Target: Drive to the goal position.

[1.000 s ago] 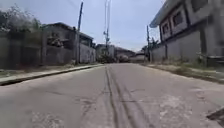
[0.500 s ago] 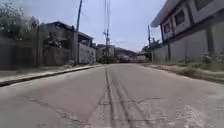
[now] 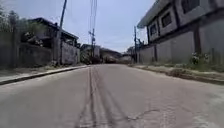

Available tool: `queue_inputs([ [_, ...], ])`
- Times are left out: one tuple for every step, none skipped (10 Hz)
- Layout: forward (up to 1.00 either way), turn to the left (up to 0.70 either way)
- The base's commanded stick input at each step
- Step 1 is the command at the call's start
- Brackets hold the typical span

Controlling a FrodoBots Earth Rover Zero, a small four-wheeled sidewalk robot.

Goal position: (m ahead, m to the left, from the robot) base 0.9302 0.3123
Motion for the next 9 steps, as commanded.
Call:
queue_inputs([
  [1.00,0.00],
  [1.00,0.00],
  [1.00,0.00],
  [1.00,0.00],
  [1.00,0.00],
  [1.00,0.00],
  [1.00,0.00],
  [1.00,0.00],
  [1.00,0.00],
])
